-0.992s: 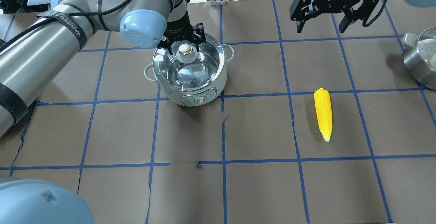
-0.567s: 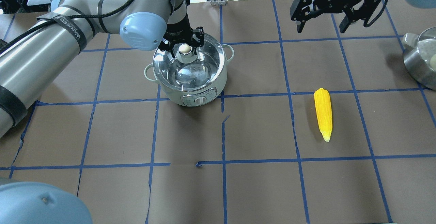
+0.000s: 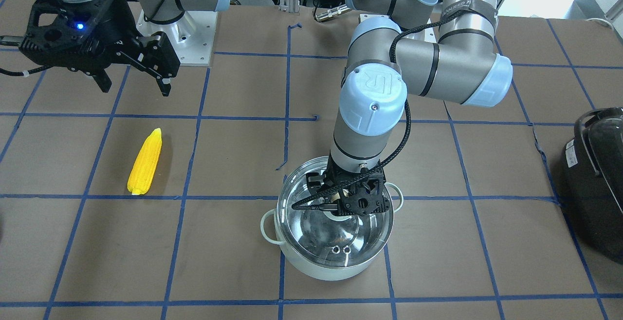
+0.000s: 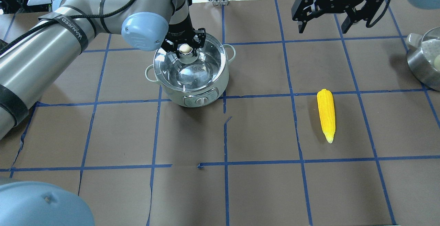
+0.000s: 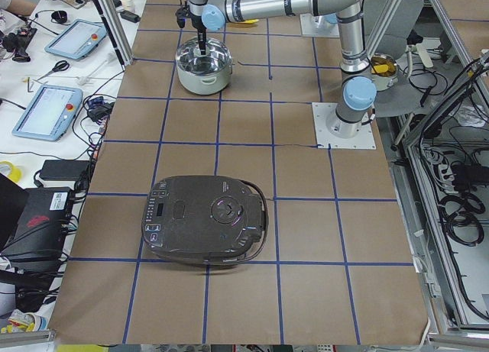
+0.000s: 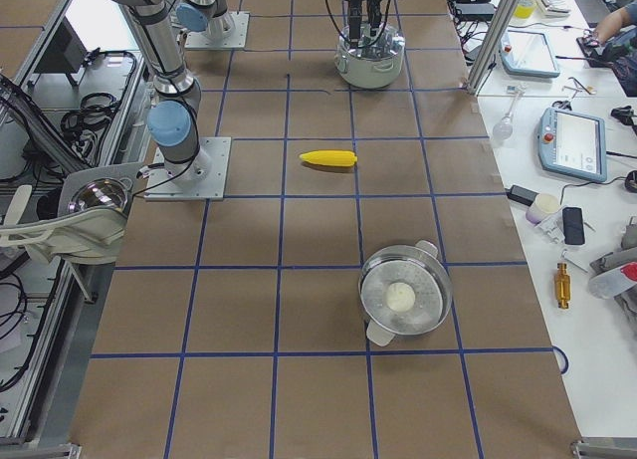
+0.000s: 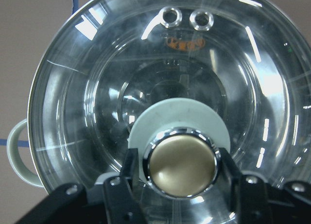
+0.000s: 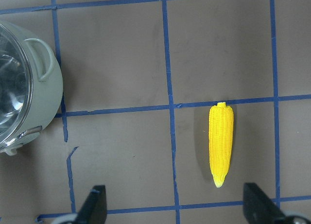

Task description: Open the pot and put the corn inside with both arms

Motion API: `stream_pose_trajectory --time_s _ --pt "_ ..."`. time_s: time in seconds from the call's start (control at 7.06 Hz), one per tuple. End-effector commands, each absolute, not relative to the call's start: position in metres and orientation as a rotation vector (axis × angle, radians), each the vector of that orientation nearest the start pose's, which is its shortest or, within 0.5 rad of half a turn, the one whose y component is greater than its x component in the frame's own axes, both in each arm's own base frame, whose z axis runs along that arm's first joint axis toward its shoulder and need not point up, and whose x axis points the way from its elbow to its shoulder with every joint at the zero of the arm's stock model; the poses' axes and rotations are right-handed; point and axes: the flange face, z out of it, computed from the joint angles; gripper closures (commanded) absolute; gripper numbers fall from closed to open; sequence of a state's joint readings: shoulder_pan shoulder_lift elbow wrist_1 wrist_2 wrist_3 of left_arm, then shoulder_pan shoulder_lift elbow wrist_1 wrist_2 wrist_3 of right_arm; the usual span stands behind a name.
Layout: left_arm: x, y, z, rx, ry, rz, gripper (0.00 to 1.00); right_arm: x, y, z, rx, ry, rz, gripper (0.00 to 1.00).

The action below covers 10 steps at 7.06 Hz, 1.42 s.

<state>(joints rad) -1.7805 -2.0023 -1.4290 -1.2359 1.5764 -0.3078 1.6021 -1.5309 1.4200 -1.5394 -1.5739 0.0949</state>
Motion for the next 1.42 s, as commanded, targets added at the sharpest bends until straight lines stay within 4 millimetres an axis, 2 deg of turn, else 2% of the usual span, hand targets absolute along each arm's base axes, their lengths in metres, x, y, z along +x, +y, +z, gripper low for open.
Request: stream_pose_trajectory --time_s 0.0,0.57,0.99,1.13,1.28 --pt "-0.267 -0.617 0.342 -0.155 3.147 -0.081 0.37 0.151 -0.508 0.54 0.099 3.133 -0.122 0.0" --pt "-0.267 -0.618 0.341 -0.138 3.146 -0.084 0.39 0.152 -0.508 0.538 0.098 3.13 -0.117 0.0" --pt "-0.267 -0.62 0.342 -0.104 3.151 -0.1 0.55 0.151 -0.508 0.538 0.101 3.131 -0.117 0.0" --pt "-0.267 -0.62 0.344 -0.104 3.153 -0.102 0.58 0.151 -0.508 0.538 0.101 3.131 -0.115 0.0" --pt "-0.266 -0.617 0.355 -0.102 3.151 -0.129 0.58 0.151 -0.508 0.538 0.101 3.133 -0.118 0.0"
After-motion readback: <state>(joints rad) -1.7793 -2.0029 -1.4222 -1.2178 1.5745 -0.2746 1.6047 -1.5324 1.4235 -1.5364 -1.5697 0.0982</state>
